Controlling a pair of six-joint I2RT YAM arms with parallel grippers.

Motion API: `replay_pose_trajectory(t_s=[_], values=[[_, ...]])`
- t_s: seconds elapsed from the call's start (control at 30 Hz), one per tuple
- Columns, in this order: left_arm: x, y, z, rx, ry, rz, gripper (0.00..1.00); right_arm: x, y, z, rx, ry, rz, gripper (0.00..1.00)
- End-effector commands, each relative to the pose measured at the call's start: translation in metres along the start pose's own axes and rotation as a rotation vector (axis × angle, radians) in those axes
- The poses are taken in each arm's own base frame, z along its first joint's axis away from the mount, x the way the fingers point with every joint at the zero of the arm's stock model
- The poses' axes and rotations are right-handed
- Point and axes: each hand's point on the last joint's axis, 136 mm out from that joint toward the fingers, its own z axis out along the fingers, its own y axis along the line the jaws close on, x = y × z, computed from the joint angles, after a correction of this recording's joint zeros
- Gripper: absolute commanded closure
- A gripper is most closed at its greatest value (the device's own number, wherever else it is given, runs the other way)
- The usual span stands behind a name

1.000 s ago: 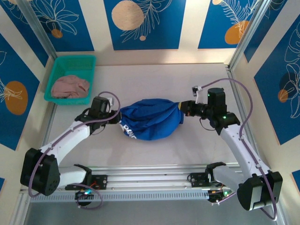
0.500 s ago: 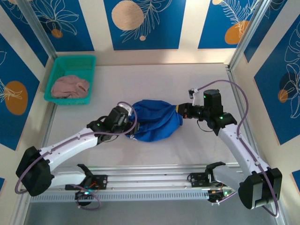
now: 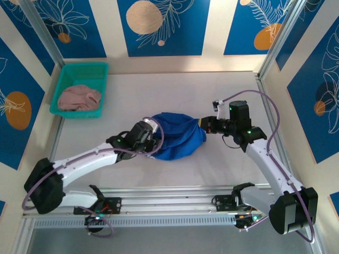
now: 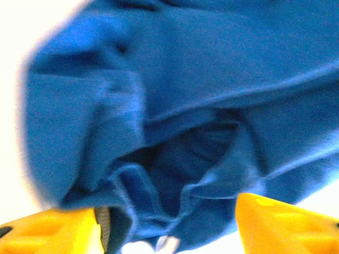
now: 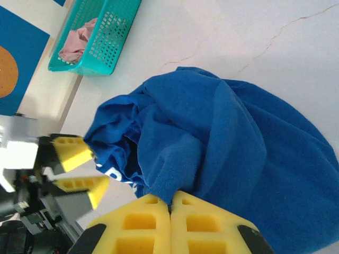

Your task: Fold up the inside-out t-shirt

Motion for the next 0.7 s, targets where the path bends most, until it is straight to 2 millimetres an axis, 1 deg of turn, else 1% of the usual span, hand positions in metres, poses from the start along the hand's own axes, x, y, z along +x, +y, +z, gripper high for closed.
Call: replay_pose_trajectory(t_s=[0.0, 0.03, 0.07, 0.13, 0.17, 0.2, 0.23, 0.3, 0.33, 0.43, 0.53, 0.6, 0.67], values=[[-0.014, 0.059, -0.041, -0.297, -0.12, -0.05, 0.35, -0.009, 0.007, -0.002, -0.011, -0.023, -0.037, 1.0], [-0.015, 0.046, -0.04, -0.212, -0.132, -0.044, 0.34, -0.01, 0.007, -0.002, -0.01, -0.022, -0.037, 1.0], [-0.017, 0.028, -0.037, -0.107, -0.143, -0.034, 0.34, -0.01, 0.006, -0.001, -0.008, -0.022, -0.036, 1.0], [-0.016, -0.027, -0.033, 0.206, -0.146, 0.014, 0.33, -0.01, 0.005, 0.0, -0.006, -0.016, -0.036, 1.0], [-0.015, -0.045, -0.033, 0.302, -0.136, 0.033, 0.31, -0.01, 0.005, 0.0, -0.005, -0.016, -0.037, 1.0], [-0.012, -0.058, -0.03, 0.365, -0.108, 0.059, 0.31, -0.011, 0.005, 0.0, -0.005, -0.017, -0.038, 1.0], [-0.008, -0.066, -0.025, 0.401, -0.074, 0.088, 0.31, -0.011, 0.005, -0.001, -0.003, -0.018, -0.037, 1.0], [-0.002, -0.073, -0.014, 0.413, -0.018, 0.143, 0.31, -0.011, 0.005, -0.001, -0.005, -0.019, -0.038, 1.0], [0.001, -0.071, -0.007, 0.396, 0.002, 0.165, 0.3, -0.011, 0.005, -0.001, -0.005, -0.018, -0.037, 1.0], [0.003, -0.062, 0.015, 0.343, 0.04, 0.204, 0.25, -0.011, 0.006, -0.002, -0.007, -0.02, -0.039, 1.0], [0.009, -0.06, 0.038, 0.346, 0.106, 0.211, 0.24, -0.011, 0.007, -0.002, -0.012, -0.023, -0.038, 1.0], [0.012, -0.062, 0.047, 0.364, 0.135, 0.209, 0.24, -0.011, 0.007, -0.003, -0.012, -0.023, -0.039, 1.0], [0.013, -0.065, 0.05, 0.383, 0.144, 0.205, 0.28, -0.01, 0.007, -0.003, -0.009, -0.022, -0.04, 1.0]])
